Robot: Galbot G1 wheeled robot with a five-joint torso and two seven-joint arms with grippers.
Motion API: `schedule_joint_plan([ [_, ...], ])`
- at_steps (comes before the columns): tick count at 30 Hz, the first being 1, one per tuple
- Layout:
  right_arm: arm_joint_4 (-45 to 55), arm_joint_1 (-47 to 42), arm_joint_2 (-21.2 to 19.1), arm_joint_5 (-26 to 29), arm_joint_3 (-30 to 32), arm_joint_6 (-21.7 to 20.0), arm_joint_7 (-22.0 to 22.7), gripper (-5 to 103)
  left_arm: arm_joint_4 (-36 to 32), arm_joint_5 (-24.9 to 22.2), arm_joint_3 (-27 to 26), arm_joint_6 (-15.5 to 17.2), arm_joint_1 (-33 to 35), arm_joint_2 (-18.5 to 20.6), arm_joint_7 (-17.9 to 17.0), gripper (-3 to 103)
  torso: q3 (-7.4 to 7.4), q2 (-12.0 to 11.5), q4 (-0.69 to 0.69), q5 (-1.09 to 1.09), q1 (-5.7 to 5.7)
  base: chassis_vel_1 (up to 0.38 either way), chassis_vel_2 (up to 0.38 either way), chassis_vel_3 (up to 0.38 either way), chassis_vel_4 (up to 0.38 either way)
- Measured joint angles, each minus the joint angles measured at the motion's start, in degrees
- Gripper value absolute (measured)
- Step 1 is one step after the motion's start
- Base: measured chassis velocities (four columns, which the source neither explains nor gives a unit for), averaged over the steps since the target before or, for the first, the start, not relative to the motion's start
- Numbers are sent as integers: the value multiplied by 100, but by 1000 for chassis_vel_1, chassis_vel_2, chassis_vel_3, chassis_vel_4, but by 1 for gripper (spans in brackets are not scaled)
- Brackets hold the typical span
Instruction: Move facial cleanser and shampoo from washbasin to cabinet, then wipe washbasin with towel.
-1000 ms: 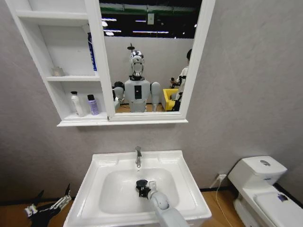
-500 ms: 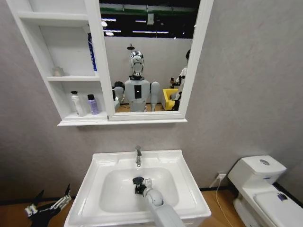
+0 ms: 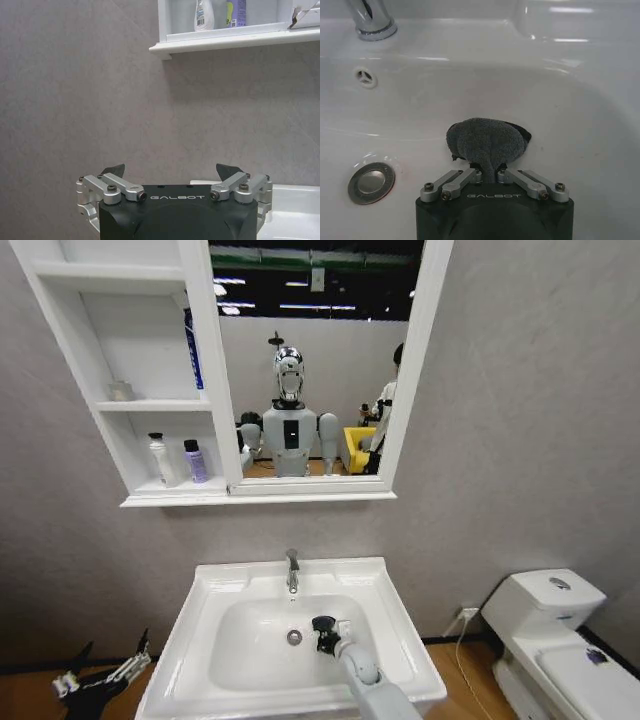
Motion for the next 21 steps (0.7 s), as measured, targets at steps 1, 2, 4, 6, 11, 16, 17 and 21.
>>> schedule_joint_plan([
  [1,124,-29,-28,-110,58,26,5,8,0,0,0,0,0,0,0,100,0,0,0,1,0,0,0,0,0],
  [2,243,-52,-54,-174,98,30,26,8,0,0,0,0,0,0,0,100,0,0,1,1,0,0,0,0,0],
  [4,371,-74,-81,-245,136,26,83,8,0,0,0,0,0,0,0,100,-1,1,1,1,0,0,0,0,0],
  [6,474,-94,-121,-290,168,14,127,8,0,0,0,0,0,0,0,100,-1,2,1,0,0,0,0,0,0],
  [11,351,-88,-97,-231,156,-12,130,8,0,0,0,0,0,0,0,100,-1,1,1,0,-1,0,0,0,0],
  [16,-109,23,158,-169,-26,10,-24,8,0,0,0,0,0,0,0,100,-1,2,2,0,-1,0,0,0,0],
  [17,-109,23,158,-169,-26,10,-24,8,0,0,0,0,0,0,0,100,-1,2,2,0,-1,0,0,0,0],
  [21,-477,180,436,-269,-207,221,-207,8,0,0,0,0,0,0,0,100,-1,1,3,0,0,0,0,0,0],
])
